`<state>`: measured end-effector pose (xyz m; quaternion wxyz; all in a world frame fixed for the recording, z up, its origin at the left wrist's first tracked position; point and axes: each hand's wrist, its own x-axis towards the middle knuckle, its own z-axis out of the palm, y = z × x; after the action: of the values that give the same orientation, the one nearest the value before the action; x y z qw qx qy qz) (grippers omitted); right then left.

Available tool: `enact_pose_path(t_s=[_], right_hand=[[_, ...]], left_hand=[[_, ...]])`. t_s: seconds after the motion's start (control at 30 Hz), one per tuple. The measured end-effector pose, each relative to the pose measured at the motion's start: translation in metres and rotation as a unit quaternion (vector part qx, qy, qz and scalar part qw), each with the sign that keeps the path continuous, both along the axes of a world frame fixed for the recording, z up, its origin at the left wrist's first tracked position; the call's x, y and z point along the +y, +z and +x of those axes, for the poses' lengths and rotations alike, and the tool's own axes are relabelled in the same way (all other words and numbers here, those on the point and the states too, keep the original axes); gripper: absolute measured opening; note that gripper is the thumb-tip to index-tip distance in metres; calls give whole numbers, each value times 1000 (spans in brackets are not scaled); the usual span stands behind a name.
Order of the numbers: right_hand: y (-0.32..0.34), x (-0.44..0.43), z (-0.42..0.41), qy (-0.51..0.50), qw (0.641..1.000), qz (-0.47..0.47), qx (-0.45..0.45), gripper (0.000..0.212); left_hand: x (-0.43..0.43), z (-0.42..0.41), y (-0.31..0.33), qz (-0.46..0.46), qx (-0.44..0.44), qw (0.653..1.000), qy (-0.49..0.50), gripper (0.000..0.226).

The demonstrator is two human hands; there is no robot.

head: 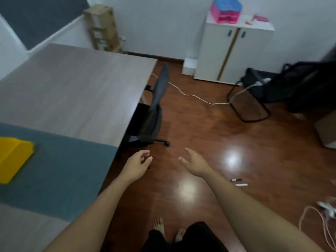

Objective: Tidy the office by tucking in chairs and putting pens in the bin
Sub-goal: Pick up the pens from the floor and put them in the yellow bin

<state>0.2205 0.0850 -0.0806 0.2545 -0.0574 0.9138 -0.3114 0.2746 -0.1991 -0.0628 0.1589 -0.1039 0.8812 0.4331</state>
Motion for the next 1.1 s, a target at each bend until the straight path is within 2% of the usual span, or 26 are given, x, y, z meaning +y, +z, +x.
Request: enact_pose_path(t_s=[0.37, 0.63, 0.7, 0.83, 0.97, 1.1], right_hand=[[-22, 169, 15, -243, 970, -9, -13, 73], [-57, 324, 20, -372, 926, -33, -45, 70], [-55, 359, 22, -400, 915, -20, -46, 63], [-51, 423, 26, -431, 900, -14, -67, 36], [-74, 478, 29, -459, 885, -37, -68, 52], [-99, 517, 33, -494, 862, -53, -101, 56]], left_hand=[[159, -110, -9, -20, -8, 976, -217, 45], [314, -167, -24, -13, -30, 957, -289, 40], [355, -176, -27, -10, -38, 954, -299, 38], [431, -190, -31, -14, -40, 947, -319, 37], [496, -200, -42, -19, -50, 941, -335, 37], [544, -207, -60, -43, -87, 933, -348, 36]])
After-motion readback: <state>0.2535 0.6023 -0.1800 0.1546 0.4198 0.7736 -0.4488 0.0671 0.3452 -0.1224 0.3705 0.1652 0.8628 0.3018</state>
